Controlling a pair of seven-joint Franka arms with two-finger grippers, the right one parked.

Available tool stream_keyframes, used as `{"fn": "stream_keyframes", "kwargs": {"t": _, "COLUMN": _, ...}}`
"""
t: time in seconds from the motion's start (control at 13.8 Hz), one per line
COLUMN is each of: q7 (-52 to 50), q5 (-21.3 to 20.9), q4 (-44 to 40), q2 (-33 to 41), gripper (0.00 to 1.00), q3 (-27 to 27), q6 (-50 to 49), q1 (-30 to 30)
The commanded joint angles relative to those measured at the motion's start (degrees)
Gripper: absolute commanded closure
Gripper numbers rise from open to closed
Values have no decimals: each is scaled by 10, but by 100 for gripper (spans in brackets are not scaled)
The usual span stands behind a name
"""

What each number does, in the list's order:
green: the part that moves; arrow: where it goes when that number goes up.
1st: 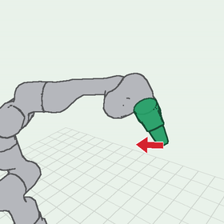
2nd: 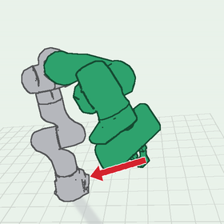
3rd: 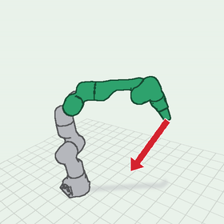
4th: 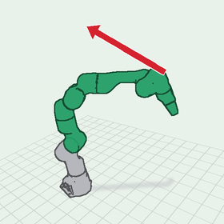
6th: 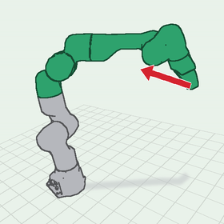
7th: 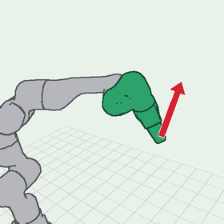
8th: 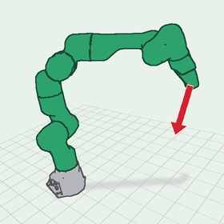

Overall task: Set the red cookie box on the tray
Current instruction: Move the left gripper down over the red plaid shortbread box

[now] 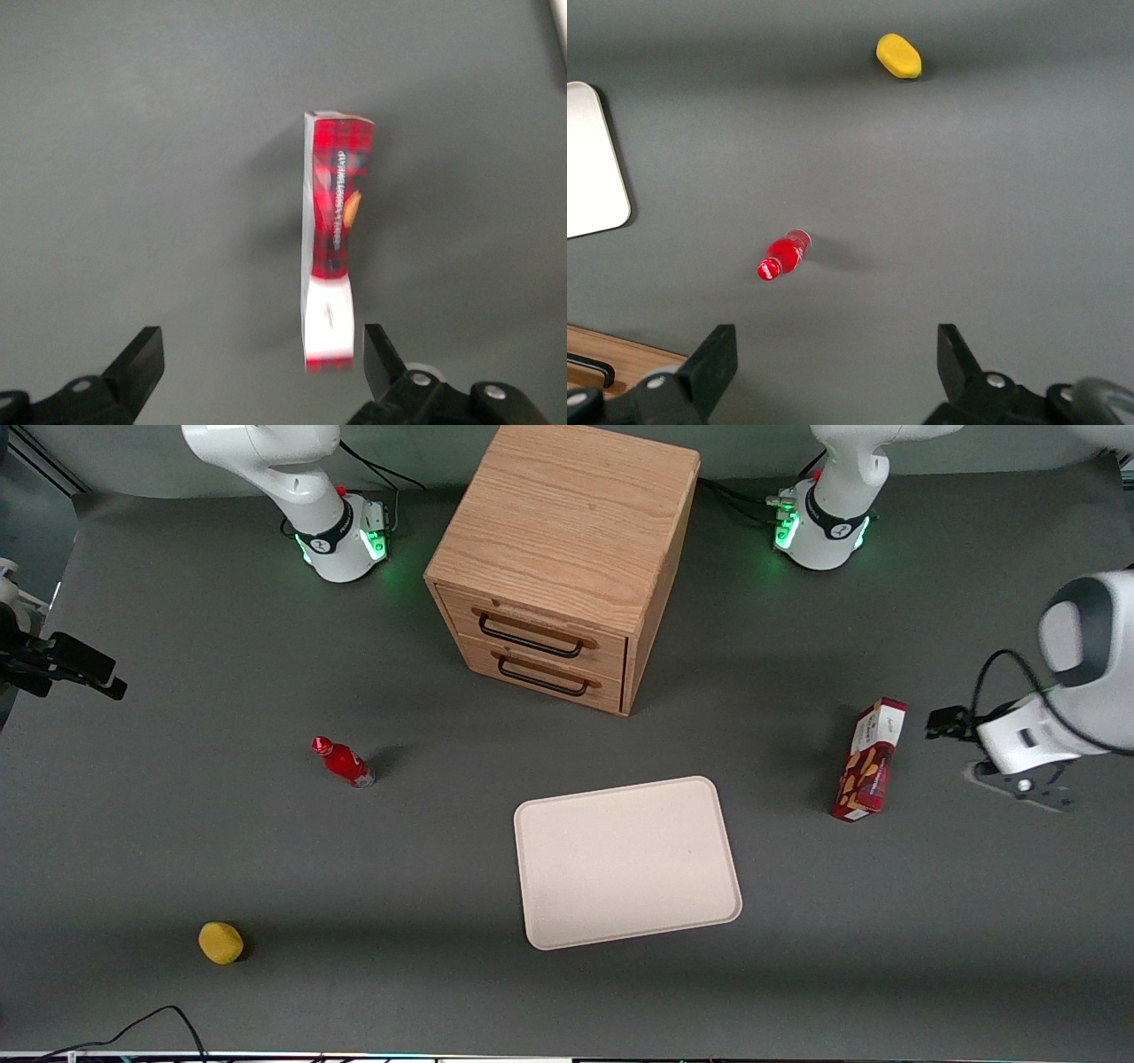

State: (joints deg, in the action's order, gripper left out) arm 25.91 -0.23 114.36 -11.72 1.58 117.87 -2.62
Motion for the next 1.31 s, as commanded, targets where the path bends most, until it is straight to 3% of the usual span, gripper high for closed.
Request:
{"fn": "stream_keyframes", "kwargs": {"t": 0.0, "q7": 12, "q5": 40, "q4": 124, "q2": 4, "gripper": 0, "q3": 1, "q6": 169, "q1": 10}}
{"fn": "stream_keyframes", "kwargs": {"t": 0.15, "q7": 10, "q5": 50, "q4": 158, "q2": -23, "gripper": 0, "q3": -6, "q6": 254, "q1": 11}}
{"fn": "stream_keyframes", "kwargs": {"t": 0.22, "q7": 5, "q5": 67, "q4": 166, "q2": -37, "gripper": 12, "q3": -12, "q6": 284, "q1": 11}}
{"fn": "stream_keyframes", "kwargs": {"t": 0.29, "q7": -9, "q5": 99, "q4": 173, "q2": -43, "gripper": 78, "q3": -13, "q6": 305, "q1": 11}}
{"fn": "stream_keyframes", "kwargs": {"t": 0.36, "q7": -6, "q5": 102, "q4": 171, "q2": -47, "gripper": 100, "q3": -13, "q6": 308, "q1": 11}}
{"fn": "stream_keyframes", "kwargs": {"t": 0.65, "q7": -11, "q5": 109, "q4": 154, "q2": -32, "gripper": 100, "q3": -14, "q6": 274, "q1": 10}}
{"fn": "stream_keyframes", "kwargs": {"t": 0.8, "q7": -36, "q5": 109, "q4": 114, "q2": -10, "gripper": 100, "q3": -14, "q6": 204, "q1": 10}}
{"fn": "stream_keyframes", "kwargs": {"t": 1.02, "q7": -167, "q5": 106, "q4": -39, "q2": -2, "gripper": 100, "q3": -45, "q6": 1, "q1": 12}}
{"fn": "stream_keyframes", "kwargs": {"t": 1.24, "q7": -338, "q5": 101, "q4": -151, "q2": -17, "gripper": 100, "q3": -111, "q6": -76, "q1": 16}}
